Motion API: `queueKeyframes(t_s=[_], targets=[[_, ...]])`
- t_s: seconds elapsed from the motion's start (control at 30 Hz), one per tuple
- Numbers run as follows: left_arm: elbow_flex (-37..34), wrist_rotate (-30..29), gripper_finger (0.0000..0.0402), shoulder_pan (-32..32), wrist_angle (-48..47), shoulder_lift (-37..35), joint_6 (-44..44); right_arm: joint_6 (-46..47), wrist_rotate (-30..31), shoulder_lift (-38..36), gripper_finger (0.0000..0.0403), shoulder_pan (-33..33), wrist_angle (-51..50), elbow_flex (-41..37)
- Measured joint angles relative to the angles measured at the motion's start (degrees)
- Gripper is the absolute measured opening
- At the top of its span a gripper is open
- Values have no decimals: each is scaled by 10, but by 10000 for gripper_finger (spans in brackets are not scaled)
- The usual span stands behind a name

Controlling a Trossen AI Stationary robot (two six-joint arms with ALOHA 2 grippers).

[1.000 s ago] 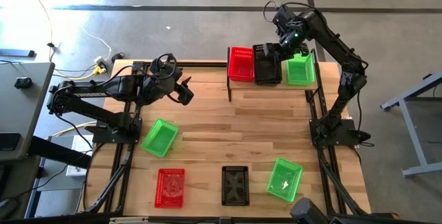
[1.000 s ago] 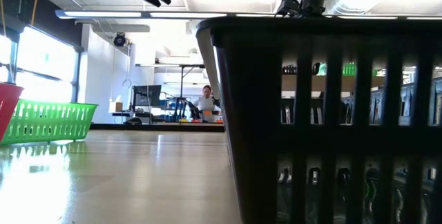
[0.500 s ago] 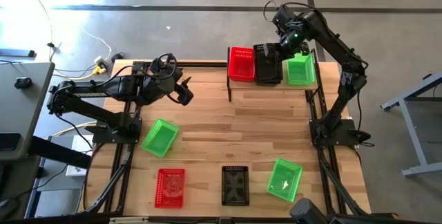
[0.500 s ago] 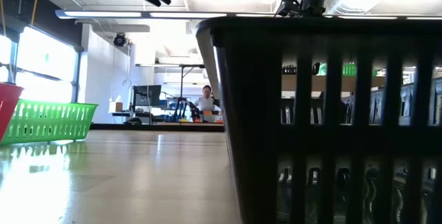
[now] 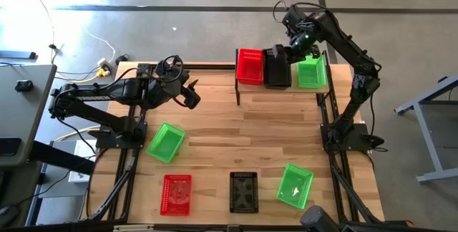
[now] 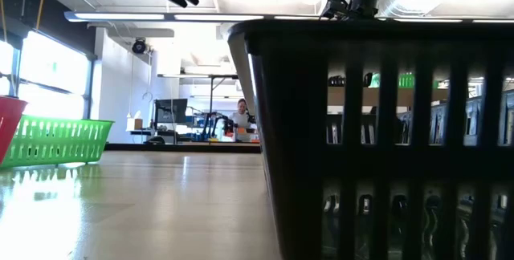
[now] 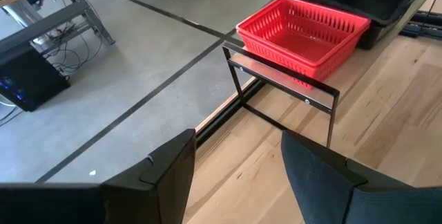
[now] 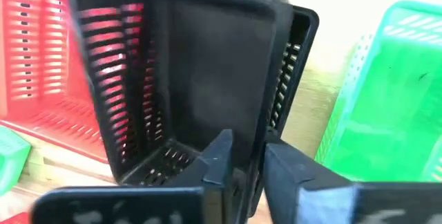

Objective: Stack baskets on shelf by color
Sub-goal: Stack the top black bin on top of the black bin on the shelf, then stack the bottom green bin on top of the green bin on the shelf

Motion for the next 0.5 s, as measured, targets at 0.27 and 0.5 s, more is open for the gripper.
queueKeyframes(t_s=[0.27,0.5], targets=[[0,0,203,0,0,0,0,-18,3,0,109,-2,0,0],[0,0,203,0,0,0,0,-54,56,-1,110,-2,0,0]])
